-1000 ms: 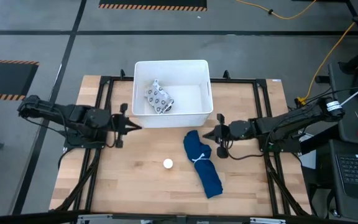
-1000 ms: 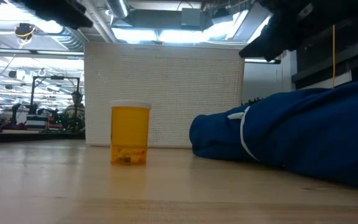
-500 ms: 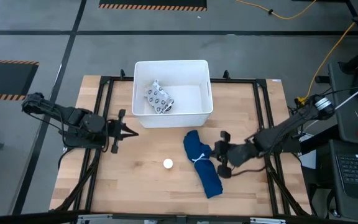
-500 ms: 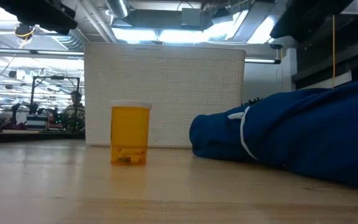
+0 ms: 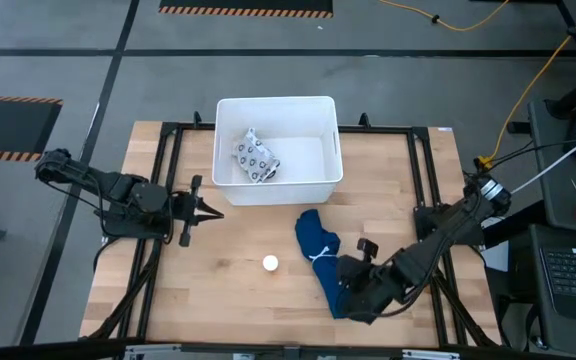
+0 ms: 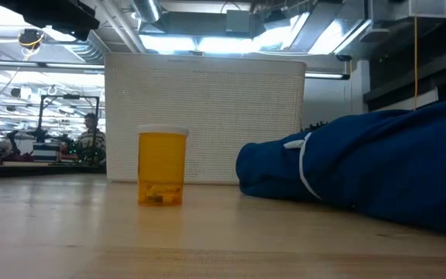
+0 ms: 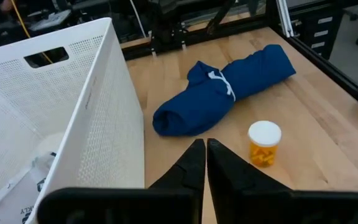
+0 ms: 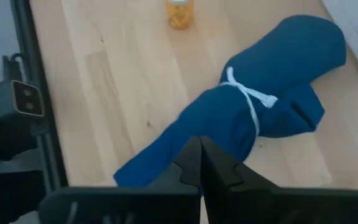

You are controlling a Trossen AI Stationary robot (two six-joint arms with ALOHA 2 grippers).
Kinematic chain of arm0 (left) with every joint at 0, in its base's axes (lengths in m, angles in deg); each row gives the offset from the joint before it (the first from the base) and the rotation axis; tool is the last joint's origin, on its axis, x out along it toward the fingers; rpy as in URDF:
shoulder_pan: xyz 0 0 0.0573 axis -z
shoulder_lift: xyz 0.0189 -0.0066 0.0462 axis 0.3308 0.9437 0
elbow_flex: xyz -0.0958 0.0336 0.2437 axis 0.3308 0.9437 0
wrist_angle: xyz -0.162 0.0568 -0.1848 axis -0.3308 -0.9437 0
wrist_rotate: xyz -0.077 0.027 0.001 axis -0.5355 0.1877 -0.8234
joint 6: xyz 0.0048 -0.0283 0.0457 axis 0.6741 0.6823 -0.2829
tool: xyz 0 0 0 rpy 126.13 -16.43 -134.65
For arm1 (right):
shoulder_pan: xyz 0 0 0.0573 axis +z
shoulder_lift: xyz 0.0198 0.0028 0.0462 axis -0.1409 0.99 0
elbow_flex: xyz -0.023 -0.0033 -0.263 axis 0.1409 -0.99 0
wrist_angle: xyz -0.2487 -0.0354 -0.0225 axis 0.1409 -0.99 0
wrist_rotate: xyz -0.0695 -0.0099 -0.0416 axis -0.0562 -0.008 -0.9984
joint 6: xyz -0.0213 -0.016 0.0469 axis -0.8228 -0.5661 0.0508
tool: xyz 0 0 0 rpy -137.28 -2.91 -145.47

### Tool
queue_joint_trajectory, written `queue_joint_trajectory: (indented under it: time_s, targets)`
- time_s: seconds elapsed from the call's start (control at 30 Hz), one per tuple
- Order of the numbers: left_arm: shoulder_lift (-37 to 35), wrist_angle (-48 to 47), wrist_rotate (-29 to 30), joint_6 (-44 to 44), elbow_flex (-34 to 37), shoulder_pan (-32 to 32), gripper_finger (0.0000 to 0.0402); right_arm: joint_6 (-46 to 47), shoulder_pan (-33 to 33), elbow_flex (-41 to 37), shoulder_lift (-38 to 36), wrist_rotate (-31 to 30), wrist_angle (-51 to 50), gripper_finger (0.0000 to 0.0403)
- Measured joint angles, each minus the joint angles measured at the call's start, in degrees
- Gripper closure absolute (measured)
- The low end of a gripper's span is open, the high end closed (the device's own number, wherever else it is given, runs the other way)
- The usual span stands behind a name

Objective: Pick & place medical supplies in basket/bin
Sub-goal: Put the blue patient gown into the white bin

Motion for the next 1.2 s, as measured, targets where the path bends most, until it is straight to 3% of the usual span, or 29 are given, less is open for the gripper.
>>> queue_joint_trajectory:
  time_s: [0.17,0.4,1.2]
  targets:
    - [0.00,0.20,-0.02,0.00,-0.02,0.00,0.0395,4.26,0.98,4.86,2.63,1.47,-3.79,0.0396]
    - [0.00,0.20,-0.03,0.00,-0.01,0.00,0.0397,4.95,0.99,5.11,2.78,5.05,-4.10,0.0382]
    - [0.00,0.17,-0.02,-0.04,-0.02,0.00,0.0391,-5.65,0.53,5.09,2.78,5.09,-3.40,0.0370]
